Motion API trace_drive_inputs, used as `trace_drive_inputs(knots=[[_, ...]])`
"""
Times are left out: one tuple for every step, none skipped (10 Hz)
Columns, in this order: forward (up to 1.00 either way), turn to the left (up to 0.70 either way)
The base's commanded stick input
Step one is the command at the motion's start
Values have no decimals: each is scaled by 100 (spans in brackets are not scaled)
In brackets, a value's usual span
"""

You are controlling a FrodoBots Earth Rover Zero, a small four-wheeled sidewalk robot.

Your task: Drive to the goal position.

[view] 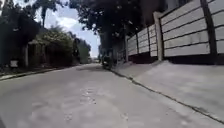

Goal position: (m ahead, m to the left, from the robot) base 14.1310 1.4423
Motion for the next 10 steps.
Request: trace_drive_inputs(knots=[[100,21],[100,37],[100,38],[100,37],[100,25],[100,0],[100,0],[100,0],[100,0],[100,0]])
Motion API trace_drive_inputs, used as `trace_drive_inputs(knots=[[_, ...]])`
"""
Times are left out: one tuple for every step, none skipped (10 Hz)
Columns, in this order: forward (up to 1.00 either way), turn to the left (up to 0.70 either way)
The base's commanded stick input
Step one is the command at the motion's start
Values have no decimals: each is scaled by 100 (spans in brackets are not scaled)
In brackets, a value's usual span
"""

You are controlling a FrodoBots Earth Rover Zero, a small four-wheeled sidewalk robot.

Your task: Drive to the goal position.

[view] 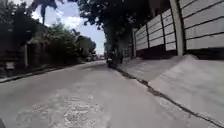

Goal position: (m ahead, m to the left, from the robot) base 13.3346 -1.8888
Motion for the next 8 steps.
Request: trace_drive_inputs(knots=[[100,0],[100,0],[100,0],[100,0],[100,0],[100,0],[100,0],[100,0]])
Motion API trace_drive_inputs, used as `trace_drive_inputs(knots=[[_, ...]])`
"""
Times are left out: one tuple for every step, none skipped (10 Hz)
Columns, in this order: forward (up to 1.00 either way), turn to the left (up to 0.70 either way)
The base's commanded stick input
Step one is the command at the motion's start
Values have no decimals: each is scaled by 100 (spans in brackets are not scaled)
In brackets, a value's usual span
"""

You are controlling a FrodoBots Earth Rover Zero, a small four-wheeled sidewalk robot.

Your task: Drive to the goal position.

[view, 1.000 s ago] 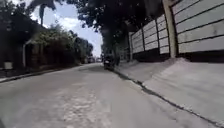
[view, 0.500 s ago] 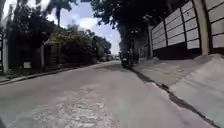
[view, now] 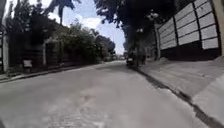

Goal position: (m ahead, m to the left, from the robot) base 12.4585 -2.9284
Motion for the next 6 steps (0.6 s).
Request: trace_drive_inputs(knots=[[100,0],[100,0],[100,0],[100,-1],[100,-4],[100,-30]])
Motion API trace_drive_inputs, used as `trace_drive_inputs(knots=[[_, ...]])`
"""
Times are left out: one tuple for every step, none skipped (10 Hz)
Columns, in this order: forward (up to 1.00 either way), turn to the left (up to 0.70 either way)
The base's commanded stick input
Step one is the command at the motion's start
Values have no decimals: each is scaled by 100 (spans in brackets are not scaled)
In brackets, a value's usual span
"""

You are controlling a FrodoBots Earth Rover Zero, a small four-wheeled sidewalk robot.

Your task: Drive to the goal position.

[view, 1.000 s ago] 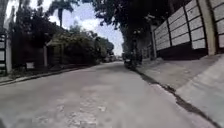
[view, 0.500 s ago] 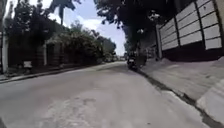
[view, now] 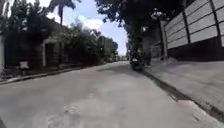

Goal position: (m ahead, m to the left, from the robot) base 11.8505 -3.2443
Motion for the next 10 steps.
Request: trace_drive_inputs(knots=[[100,-38],[100,-8],[100,0],[100,0],[100,0],[100,0],[100,0],[100,0],[100,0],[100,0]])
